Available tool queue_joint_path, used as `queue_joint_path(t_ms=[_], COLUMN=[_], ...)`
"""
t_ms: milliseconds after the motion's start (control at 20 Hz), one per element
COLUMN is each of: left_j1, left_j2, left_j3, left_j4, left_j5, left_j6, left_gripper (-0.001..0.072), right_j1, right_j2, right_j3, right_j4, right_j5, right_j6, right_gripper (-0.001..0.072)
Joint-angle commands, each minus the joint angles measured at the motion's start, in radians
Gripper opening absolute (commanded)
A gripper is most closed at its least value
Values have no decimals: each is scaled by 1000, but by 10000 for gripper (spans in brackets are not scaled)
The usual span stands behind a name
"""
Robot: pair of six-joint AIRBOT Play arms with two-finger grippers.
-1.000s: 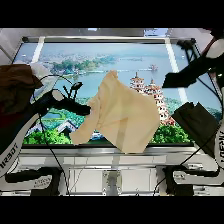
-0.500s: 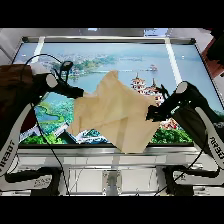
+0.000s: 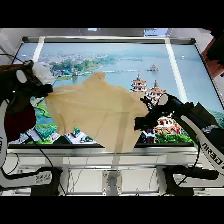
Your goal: Fold the shirts.
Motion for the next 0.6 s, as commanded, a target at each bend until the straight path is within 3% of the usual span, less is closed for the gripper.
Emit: queue_joint_path(t_ms=[0, 550], left_j1=[102, 135], left_j2=[1, 1], left_j3=[2, 2], left_j4=[24, -8], left_j5=[-38, -58], left_j6=[-10, 83], left_gripper=[12, 12], right_j1=[54, 256], right_j2=[0, 0], right_j3=[-4, -5], right_j4=[19, 61], right_j5=[-18, -6], right_j6=[2, 63], right_gripper=[446, 446])
